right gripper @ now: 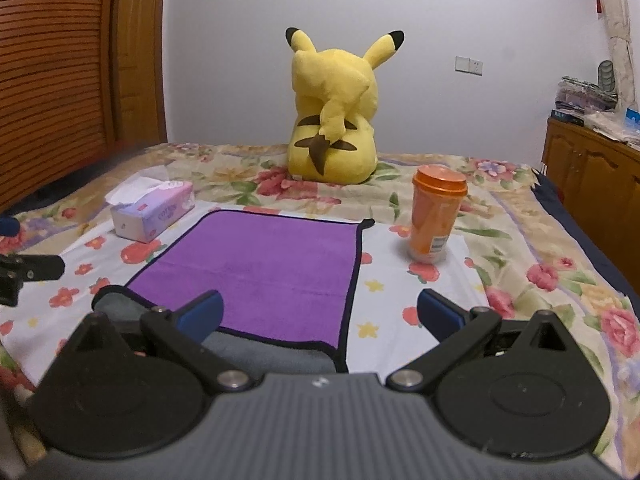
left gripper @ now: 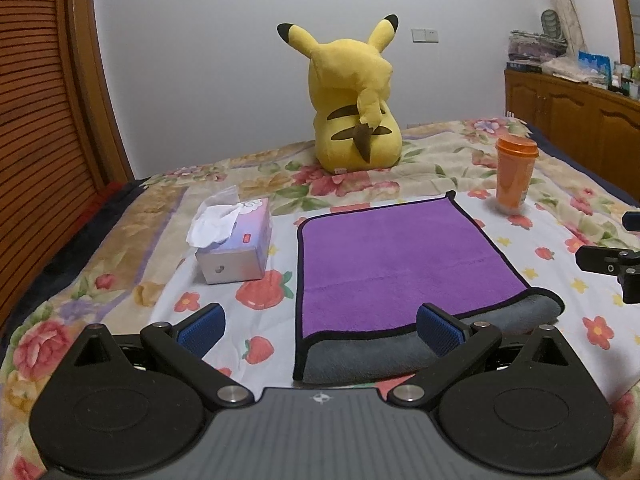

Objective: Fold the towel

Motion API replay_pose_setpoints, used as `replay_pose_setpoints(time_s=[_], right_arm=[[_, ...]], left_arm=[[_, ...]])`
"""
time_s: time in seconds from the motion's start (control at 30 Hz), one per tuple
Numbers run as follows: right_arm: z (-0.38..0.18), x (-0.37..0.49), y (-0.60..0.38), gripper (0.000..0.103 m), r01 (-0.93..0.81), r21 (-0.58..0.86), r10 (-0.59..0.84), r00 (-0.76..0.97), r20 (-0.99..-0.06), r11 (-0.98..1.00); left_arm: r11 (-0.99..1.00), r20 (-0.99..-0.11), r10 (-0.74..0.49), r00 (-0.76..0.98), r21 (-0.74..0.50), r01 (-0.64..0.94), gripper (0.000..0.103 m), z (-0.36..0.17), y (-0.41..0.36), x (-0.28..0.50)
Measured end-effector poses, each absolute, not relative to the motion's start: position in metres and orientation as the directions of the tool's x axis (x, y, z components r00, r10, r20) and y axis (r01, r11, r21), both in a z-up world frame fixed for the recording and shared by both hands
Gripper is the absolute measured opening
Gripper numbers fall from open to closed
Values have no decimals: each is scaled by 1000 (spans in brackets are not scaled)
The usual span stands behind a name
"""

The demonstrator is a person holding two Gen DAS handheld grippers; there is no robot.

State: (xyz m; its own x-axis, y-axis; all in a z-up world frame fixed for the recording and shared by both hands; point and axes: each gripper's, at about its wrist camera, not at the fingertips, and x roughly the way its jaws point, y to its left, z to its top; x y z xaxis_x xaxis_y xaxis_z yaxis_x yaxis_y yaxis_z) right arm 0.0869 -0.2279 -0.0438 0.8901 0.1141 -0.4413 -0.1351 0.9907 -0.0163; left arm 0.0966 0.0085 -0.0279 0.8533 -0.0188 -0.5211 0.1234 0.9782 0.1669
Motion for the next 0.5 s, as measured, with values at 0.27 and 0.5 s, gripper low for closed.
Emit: replay_pose_setpoints(time_s=[0.27, 0.5], right_arm=[[-47, 104, -226, 103, -161, 1, 143, 877, -458, 987], [-49, 114, -221, 103, -198, -5, 172, 864, -473, 980]], left_arm=[[978, -550, -7, 835, 171, 121, 103, -40, 22, 126], [981, -586, -51, 809, 121, 150, 102, -49, 34, 148]])
